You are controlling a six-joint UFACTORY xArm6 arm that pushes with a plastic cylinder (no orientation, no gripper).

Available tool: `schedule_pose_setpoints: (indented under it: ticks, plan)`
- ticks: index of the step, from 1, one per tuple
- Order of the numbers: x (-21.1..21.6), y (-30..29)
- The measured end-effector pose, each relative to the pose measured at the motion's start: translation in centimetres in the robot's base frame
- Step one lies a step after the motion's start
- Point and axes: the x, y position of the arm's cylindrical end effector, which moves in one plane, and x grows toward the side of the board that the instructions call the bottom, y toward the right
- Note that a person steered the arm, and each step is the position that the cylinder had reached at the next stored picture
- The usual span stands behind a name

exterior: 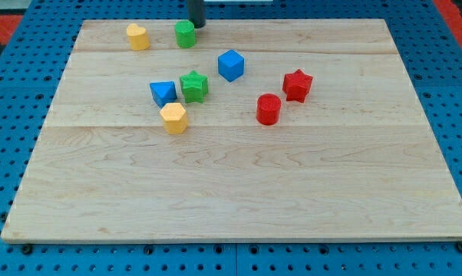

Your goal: Push the green circle closer to the yellow heart

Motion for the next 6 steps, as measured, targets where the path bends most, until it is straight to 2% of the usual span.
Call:
schedule_pose_setpoints:
  ticks: [1, 2, 4, 5, 6]
  plan:
    - [1.3, 3.0]
    - [2.0, -1.4]
    - [0.1, -0.3]
    - [-0.5, -2.2]
    - [2.4, -5.7]
